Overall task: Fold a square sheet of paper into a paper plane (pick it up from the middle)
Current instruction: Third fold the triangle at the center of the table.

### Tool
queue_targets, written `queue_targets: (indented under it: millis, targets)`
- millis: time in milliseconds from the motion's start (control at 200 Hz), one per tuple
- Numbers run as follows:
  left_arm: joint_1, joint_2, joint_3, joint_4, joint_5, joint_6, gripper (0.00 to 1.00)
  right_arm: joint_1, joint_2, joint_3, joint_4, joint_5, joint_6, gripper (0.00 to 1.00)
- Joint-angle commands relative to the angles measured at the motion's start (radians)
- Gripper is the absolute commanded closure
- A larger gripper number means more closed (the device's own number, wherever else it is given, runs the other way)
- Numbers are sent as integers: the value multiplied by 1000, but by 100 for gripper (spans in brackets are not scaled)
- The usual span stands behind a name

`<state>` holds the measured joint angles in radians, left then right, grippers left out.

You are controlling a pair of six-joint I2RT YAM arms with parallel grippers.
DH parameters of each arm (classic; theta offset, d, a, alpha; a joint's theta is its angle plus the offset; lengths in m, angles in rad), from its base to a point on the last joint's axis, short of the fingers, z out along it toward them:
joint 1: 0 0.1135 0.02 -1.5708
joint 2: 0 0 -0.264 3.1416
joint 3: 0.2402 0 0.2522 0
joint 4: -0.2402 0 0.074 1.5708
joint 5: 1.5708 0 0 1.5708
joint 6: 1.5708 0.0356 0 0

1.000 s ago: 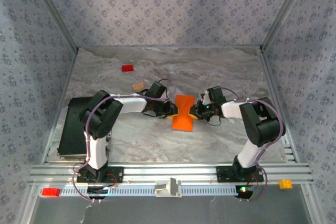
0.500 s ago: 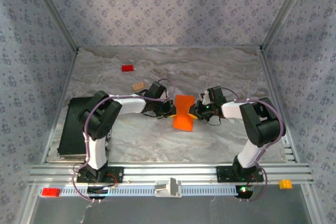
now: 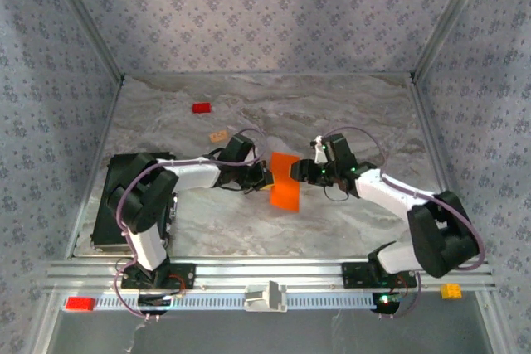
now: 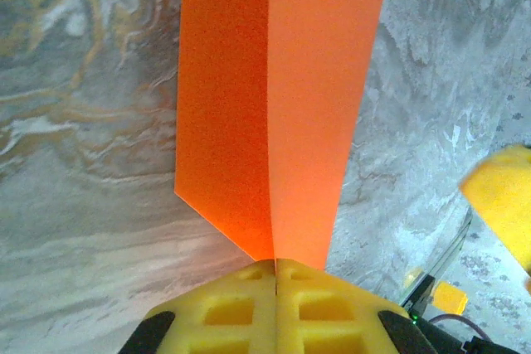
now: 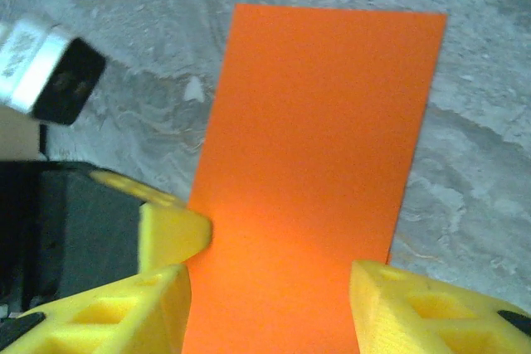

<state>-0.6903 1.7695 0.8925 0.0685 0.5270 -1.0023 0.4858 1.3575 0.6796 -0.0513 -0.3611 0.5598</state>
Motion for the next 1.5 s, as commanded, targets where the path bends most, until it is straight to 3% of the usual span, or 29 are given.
queue_targets:
  millis: [0, 320, 665, 899, 1209, 1494]
  targets:
    - [-6, -39, -20, 28, -13, -35, 97, 63, -46, -5, -24, 123, -131, 47]
    - [-5, -46, -17, 27, -12, -38, 97, 424, -147, -204, 287, 395, -557, 49]
    - [-6, -47, -14, 27, -6, -39, 96, 637, -48, -218, 366, 713, -673, 43]
    - [-6, -48, -17, 30, -8, -39, 96, 709, 56, -227, 488, 903, -713, 43]
    - [-6, -46, -18, 30, -10, -36, 96, 744, 152, -227, 523, 990, -751, 47]
    - [-5, -44, -16, 28, -10, -35, 96, 747, 145, -240, 530, 1012, -748, 67]
